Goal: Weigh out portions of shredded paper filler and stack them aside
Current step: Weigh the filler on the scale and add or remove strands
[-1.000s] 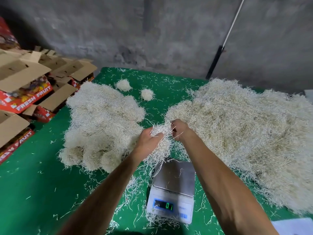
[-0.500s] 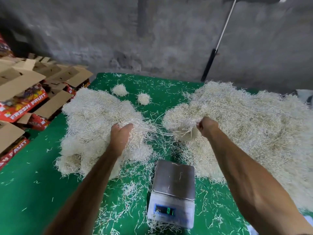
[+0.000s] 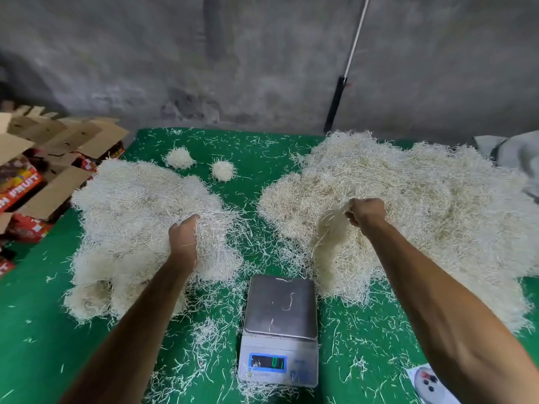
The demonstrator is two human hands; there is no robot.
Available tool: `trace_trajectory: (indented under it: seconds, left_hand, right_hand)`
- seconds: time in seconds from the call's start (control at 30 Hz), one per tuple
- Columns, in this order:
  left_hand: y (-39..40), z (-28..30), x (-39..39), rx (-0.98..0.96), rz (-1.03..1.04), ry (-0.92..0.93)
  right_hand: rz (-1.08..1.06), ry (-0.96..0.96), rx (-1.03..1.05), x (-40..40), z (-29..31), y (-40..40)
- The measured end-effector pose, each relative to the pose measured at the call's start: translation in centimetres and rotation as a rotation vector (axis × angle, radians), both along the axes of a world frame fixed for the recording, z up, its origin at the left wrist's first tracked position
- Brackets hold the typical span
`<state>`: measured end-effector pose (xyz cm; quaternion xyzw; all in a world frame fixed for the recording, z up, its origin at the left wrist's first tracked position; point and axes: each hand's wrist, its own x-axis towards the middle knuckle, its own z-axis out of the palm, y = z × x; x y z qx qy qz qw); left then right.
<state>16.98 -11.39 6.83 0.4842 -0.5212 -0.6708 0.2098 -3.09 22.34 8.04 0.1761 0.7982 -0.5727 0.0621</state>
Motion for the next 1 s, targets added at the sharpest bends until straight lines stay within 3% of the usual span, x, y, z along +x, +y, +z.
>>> trace_trajectory:
  seconds: [0.13, 0.2, 0.3, 0.4, 0.57, 0.7, 0.8, 0.87, 0.93, 1.0]
  left_hand:
    - [1.8, -1.1, -1.5, -0.002, -0.032, -0.011]
    - [3.3, -1.6, -2.3, 0.0, -0.073, -0.024]
    - [5.8, -2.3, -2.9, 0.011, -0.143, -0.046]
    - [7.7, -2.6, -3.1, 0.022, -0.19, -0.055]
    - [9.7, -2.7, -2.8, 0.002, -0.238, -0.144]
    - [12.1, -4.2, -1.0, -0.002, -0.34, -0.165]
    - [13.7, -5.0, 1.0, -0.045, -0.49, -0.175]
    - [14.4, -5.5, 2.1, -0.048, -0.621, -0.201]
    - [14.7, -5.5, 3.0, 0.037, -0.738, -0.173]
    - [14.3, -4.9, 3.5, 0.312, -0.726, -0.077]
  right_hand:
    - [0.097, 0.064, -0.184, -0.6, 2.2, 2.8]
    - [0.156, 0.037, -0.157, 0.3, 1.8, 3.3]
    - [0.108, 0.05, -0.08, 2.2, -0.1, 4.3]
    - [0.016, 0.002, -0.149, 4.5, -2.6, 6.2]
    - [0.023, -0.128, 0.094, 8.6, -7.0, 8.6]
    - [0.278, -0.092, 0.028, 12.1, -8.0, 4.9]
    - [0.561, -0.079, -0.19, 15.3, -7.5, 0.3]
    - [0.715, -0.064, -0.138, 17.6, -7.2, -2.5]
    - [0.78, -0.086, -0.03, 19.3, -7.2, -4.6]
    - [0.795, -0.105, 0.014, 19.6, -7.4, -5.4]
